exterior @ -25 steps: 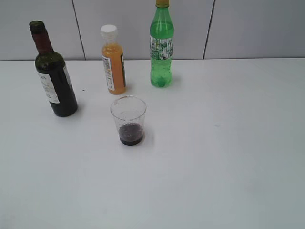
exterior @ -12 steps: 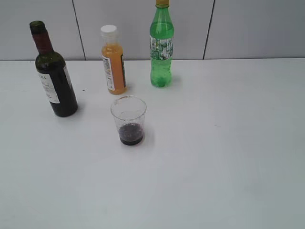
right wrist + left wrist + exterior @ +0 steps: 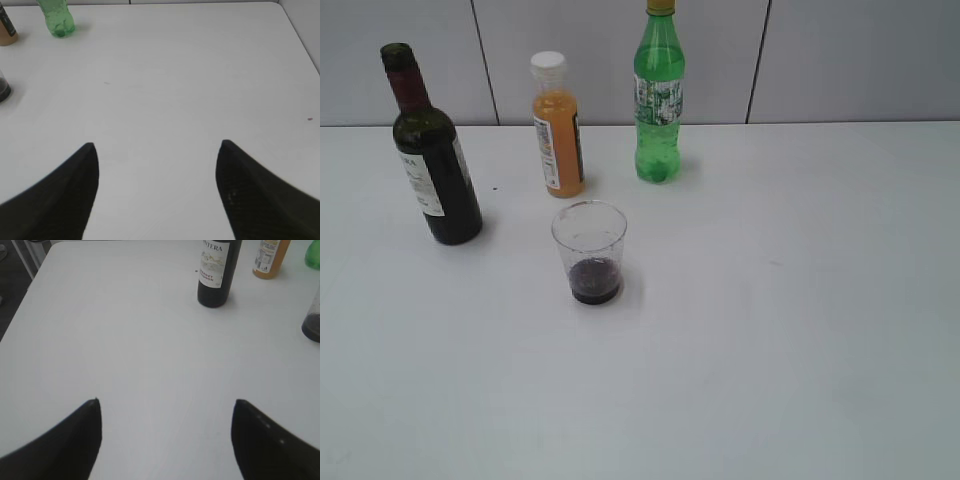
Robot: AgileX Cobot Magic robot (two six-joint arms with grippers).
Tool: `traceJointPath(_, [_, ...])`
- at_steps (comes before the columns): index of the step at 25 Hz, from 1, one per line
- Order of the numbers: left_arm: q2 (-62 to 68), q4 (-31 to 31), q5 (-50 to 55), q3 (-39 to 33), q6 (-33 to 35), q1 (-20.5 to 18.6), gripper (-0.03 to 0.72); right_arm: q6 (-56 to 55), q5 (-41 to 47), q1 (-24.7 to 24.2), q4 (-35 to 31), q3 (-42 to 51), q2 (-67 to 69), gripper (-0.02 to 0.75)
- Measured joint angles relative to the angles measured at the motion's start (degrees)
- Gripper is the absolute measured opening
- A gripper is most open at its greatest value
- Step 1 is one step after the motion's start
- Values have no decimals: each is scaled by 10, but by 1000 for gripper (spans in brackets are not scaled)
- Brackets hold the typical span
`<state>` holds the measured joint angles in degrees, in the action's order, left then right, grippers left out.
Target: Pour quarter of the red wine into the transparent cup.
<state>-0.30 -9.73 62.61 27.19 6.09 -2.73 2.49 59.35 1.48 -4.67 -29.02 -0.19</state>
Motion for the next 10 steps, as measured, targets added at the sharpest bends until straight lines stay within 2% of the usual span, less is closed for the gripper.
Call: traceJointPath(10, [0, 0, 0, 0, 0, 7, 589, -1, 0, 0, -4, 0, 0, 586])
